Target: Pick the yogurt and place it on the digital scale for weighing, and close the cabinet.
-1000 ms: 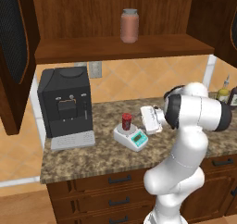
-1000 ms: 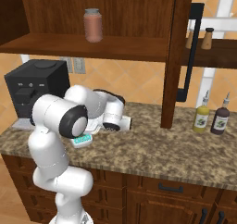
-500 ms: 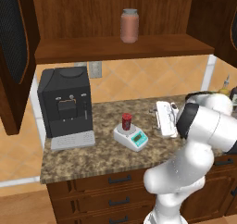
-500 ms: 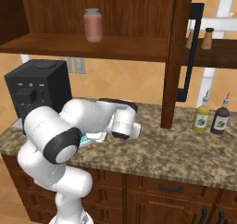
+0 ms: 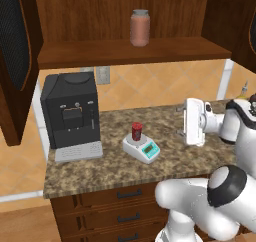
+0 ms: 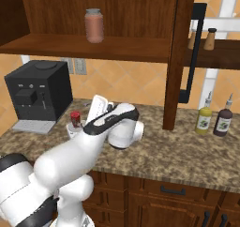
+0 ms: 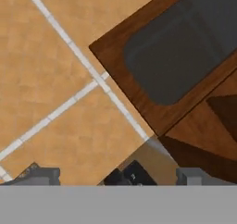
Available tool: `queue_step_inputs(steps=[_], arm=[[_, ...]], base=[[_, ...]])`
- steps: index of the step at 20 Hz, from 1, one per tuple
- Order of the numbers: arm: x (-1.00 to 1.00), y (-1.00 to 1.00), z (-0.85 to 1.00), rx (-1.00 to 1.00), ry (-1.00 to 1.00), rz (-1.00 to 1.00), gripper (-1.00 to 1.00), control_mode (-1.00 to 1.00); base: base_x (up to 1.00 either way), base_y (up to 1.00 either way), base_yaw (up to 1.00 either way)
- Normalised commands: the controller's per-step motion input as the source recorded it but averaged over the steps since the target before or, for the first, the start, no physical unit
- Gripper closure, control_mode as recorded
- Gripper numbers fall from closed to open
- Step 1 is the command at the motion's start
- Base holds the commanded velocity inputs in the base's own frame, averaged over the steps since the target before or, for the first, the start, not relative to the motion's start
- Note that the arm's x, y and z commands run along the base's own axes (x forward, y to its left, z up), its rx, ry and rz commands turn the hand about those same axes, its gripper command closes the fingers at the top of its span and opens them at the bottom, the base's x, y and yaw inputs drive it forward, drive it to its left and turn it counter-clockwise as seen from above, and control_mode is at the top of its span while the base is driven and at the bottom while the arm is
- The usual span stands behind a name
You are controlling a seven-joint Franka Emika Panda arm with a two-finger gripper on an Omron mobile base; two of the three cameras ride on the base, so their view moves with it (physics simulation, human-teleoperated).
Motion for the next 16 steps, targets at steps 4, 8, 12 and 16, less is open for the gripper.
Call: queue_step_inputs(steps=[4, 8, 12, 16], arm=[[-0.94, -0.08, 0.46, 0.05, -0.31, -0.27, -1.00, -1.00], [-0.86, -0.08, 0.44, 0.03, -0.25, -0.35, -1.00, -1.00], [-0.80, -0.06, 0.50, 0.00, -0.24, -0.48, -1.00, -1.00], [-0.63, -0.26, 0.46, 0.00, -0.12, -0.41, -1.00, -1.00]], base=[[0.00, 0.00, 0.00], [0.00, 0.00, 0.00], [0.00, 0.00, 0.00], [0.00, 0.00, 0.00]])
